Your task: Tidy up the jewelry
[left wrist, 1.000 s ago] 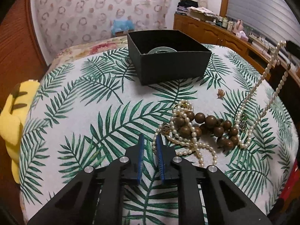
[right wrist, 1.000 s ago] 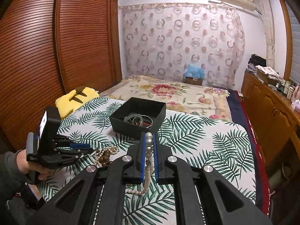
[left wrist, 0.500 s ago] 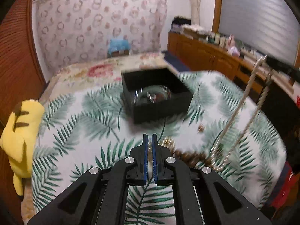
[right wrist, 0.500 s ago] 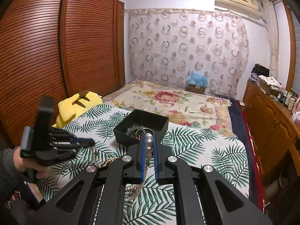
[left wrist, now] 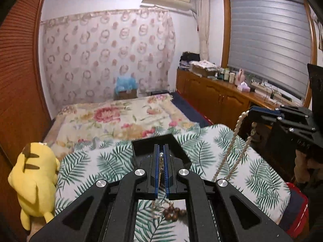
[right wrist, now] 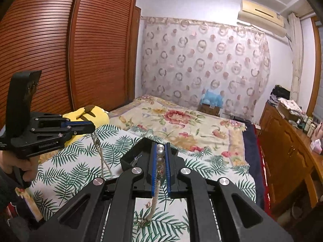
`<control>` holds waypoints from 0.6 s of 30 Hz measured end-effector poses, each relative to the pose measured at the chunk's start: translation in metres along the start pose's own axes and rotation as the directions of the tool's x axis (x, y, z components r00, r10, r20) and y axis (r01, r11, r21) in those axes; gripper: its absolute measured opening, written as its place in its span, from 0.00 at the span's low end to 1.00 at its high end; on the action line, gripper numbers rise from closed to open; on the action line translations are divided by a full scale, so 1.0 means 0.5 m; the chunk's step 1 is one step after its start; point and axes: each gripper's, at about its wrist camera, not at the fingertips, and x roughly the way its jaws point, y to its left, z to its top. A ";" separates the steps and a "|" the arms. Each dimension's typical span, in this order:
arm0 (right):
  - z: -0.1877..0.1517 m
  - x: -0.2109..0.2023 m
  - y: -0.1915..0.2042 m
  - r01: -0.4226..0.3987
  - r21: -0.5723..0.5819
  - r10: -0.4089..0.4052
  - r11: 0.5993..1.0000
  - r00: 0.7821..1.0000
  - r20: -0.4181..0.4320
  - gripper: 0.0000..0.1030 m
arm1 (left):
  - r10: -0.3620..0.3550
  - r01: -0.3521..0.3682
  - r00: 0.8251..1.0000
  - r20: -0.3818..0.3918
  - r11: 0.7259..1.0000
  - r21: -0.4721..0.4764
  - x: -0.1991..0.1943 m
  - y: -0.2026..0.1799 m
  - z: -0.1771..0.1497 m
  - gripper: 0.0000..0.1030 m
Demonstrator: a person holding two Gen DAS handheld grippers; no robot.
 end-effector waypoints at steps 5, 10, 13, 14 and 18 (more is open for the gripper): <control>0.034 0.010 -0.006 0.009 -0.016 -0.009 1.000 1.000 0.016 0.08 | -0.005 0.005 1.000 0.028 1.000 0.007 -0.003 -0.003 0.037 0.03; 0.070 0.026 -0.014 0.019 -0.034 -0.017 0.999 0.999 0.035 0.08 | 0.001 -0.004 0.997 0.072 0.999 0.033 -0.010 -0.008 0.077 0.03; 0.089 0.035 -0.024 0.008 -0.027 -0.007 1.000 0.999 0.042 0.08 | -0.001 0.000 0.996 0.092 1.000 0.020 -0.006 0.001 0.098 0.03; 0.094 0.039 -0.026 0.008 -0.028 -0.006 1.000 0.999 0.046 0.08 | -0.003 0.001 0.995 0.097 1.000 0.015 -0.002 0.004 0.105 0.03; 0.115 0.064 -0.043 -0.001 -0.031 0.002 1.000 0.999 0.053 0.08 | 0.000 -0.001 0.995 0.101 1.000 0.007 0.025 0.017 0.128 0.03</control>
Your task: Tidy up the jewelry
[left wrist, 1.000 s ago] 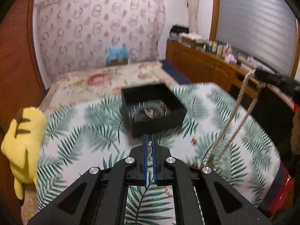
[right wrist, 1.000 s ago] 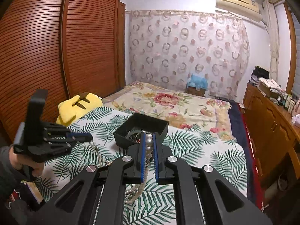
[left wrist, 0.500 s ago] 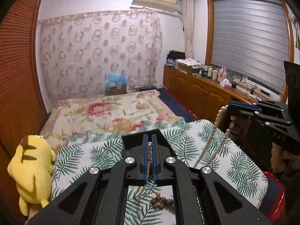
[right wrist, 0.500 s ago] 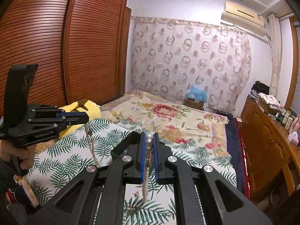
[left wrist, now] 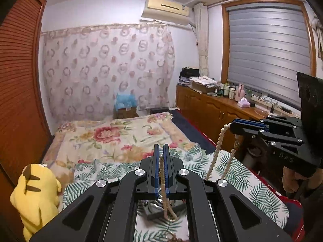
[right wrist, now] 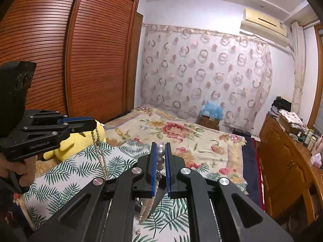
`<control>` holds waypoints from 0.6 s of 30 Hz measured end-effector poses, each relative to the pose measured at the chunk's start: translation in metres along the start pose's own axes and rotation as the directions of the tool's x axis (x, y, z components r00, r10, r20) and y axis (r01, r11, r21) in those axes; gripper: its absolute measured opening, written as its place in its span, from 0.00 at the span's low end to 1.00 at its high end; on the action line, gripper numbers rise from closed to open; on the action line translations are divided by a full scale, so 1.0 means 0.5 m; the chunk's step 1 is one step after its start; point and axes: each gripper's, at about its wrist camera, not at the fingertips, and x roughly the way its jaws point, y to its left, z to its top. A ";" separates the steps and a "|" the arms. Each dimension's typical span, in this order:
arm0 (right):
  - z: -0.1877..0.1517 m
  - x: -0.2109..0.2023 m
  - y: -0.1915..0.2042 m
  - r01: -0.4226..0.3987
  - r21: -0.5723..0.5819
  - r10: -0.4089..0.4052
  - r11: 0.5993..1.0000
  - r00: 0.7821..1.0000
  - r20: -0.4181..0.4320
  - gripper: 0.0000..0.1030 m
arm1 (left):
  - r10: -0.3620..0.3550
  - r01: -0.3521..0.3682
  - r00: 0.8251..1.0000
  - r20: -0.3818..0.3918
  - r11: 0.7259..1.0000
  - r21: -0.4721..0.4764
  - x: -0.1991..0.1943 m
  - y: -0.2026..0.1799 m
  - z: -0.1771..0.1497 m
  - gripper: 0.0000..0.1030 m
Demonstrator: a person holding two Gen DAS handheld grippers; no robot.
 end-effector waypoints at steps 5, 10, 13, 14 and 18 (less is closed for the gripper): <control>0.016 0.047 -0.024 -0.019 0.006 0.019 1.000 1.000 -0.001 0.08 | -0.007 0.007 1.000 -0.003 1.000 -0.020 0.032 0.013 0.019 0.03; 0.027 0.085 -0.051 -0.030 0.013 0.030 0.999 1.000 0.005 0.09 | -0.011 0.011 1.000 -0.008 1.000 -0.024 0.068 0.024 0.034 0.03; 0.035 0.105 -0.067 -0.040 0.025 0.040 0.999 0.999 0.010 0.09 | -0.012 0.012 1.000 -0.002 0.999 -0.033 0.085 0.032 0.045 0.03; 0.037 0.111 -0.071 -0.043 0.028 0.043 0.999 0.999 0.011 0.08 | -0.013 0.013 1.000 0.000 0.999 -0.037 0.089 0.036 0.047 0.03; 0.043 0.134 -0.084 -0.054 0.033 0.054 0.998 0.998 0.014 0.09 | -0.011 0.011 1.000 0.004 0.999 -0.042 0.106 0.044 0.051 0.03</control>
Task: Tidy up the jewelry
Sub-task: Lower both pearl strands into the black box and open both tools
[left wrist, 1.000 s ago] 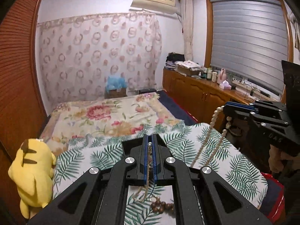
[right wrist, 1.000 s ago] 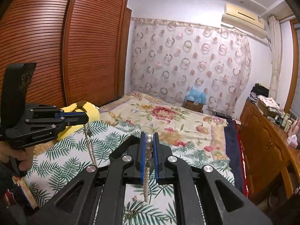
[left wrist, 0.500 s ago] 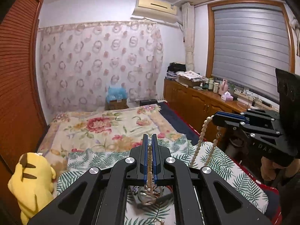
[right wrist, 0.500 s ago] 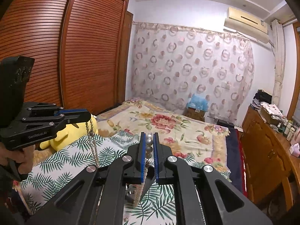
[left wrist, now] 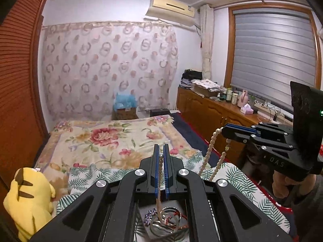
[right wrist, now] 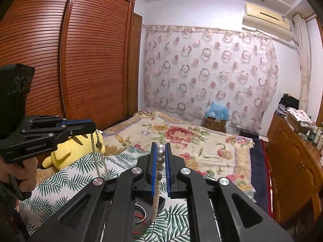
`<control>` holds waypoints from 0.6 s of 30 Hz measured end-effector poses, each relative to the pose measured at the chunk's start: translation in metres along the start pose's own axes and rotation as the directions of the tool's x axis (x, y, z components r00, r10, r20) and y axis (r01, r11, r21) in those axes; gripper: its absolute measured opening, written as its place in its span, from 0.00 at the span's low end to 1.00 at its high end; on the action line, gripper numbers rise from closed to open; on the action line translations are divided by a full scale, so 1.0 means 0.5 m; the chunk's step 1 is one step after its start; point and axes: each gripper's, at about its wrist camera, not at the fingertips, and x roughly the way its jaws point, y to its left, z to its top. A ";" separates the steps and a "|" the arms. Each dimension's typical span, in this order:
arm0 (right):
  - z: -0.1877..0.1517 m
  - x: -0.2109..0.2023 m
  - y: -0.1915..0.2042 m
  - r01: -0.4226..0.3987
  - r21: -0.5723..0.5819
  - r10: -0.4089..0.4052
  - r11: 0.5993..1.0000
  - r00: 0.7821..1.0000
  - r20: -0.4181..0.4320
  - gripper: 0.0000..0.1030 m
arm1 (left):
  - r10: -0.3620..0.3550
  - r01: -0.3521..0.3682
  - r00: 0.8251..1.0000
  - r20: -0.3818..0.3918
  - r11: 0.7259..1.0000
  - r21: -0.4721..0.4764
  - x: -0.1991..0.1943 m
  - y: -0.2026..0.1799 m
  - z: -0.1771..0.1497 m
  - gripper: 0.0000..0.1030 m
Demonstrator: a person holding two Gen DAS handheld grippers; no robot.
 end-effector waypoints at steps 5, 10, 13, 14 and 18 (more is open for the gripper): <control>-0.003 0.037 -0.009 -0.016 0.009 0.016 1.000 1.000 -0.020 0.08 | 0.005 -0.005 0.999 -0.053 1.000 -0.007 0.049 0.011 -0.033 0.03; -0.011 0.071 -0.004 -0.025 0.003 0.025 1.000 0.999 -0.043 0.09 | 0.013 -0.016 0.989 -0.146 1.000 -0.019 0.111 0.025 -0.101 0.03; 0.000 0.069 0.000 -0.035 0.004 0.035 0.999 0.999 -0.030 0.09 | 0.012 -0.017 0.982 -0.187 1.000 -0.024 0.135 0.028 -0.134 0.03; 0.006 0.066 0.001 -0.037 0.002 0.037 0.999 0.999 -0.023 0.09 | 0.015 -0.019 0.980 -0.198 1.000 -0.022 0.142 0.029 -0.143 0.03; 0.018 0.062 0.013 -0.039 -0.014 0.039 0.999 0.999 -0.011 0.09 | 0.011 -0.018 0.974 -0.225 0.999 -0.028 0.156 0.037 -0.166 0.03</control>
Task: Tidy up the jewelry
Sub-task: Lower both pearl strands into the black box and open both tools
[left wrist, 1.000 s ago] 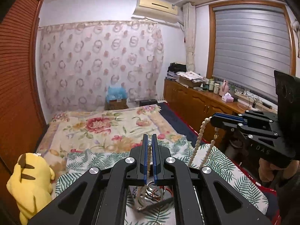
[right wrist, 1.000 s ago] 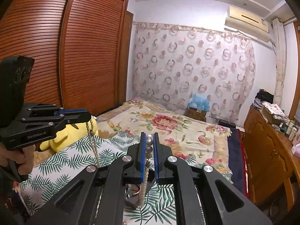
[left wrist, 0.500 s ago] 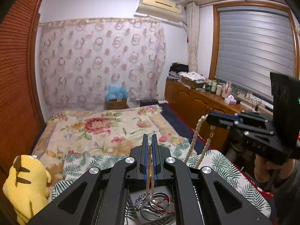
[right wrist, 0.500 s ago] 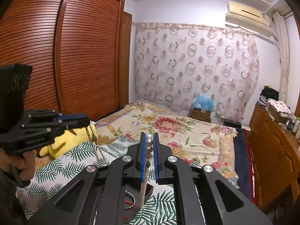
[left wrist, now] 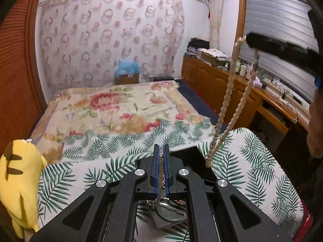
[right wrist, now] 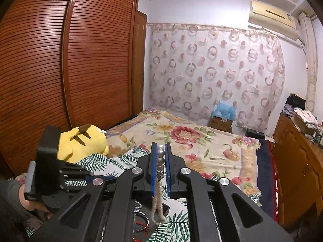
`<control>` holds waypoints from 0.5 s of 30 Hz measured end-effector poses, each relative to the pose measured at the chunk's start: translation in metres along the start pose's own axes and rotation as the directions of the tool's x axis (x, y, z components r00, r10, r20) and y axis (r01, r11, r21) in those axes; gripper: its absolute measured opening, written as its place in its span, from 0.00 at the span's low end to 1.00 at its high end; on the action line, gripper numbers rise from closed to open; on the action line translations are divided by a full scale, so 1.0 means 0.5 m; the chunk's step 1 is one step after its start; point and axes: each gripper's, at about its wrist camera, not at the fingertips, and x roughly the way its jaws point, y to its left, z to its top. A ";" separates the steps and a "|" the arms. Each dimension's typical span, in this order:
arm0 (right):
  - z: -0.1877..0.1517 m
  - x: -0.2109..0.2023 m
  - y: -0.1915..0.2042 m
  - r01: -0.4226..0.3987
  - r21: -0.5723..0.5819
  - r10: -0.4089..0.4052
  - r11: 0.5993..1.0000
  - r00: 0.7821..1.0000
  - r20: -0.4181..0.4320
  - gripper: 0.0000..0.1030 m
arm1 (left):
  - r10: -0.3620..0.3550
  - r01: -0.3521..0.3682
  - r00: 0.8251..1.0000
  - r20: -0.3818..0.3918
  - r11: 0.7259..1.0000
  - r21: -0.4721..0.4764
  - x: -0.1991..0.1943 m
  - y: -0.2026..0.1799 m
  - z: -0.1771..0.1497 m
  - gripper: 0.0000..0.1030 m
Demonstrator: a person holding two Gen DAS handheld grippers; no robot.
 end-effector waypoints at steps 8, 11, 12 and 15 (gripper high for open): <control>-0.027 0.042 0.011 -0.005 -0.003 0.005 1.000 0.998 -0.069 0.09 | 0.006 -0.006 1.000 -0.027 1.000 0.001 0.009 0.000 -0.023 0.03; -0.045 0.060 0.021 -0.016 -0.005 0.015 1.000 0.995 -0.100 0.09 | 0.010 -0.011 0.999 -0.032 1.000 -0.006 0.009 0.003 -0.031 0.03; -0.050 0.065 0.024 -0.019 -0.005 0.018 1.000 0.994 -0.109 0.09 | 0.011 -0.011 0.999 -0.035 1.000 -0.006 0.009 0.004 -0.036 0.03; -0.060 0.077 0.040 -0.026 -0.016 0.024 1.000 0.992 -0.125 0.09 | 0.013 -0.013 0.999 -0.044 1.000 -0.009 0.010 0.006 -0.045 0.03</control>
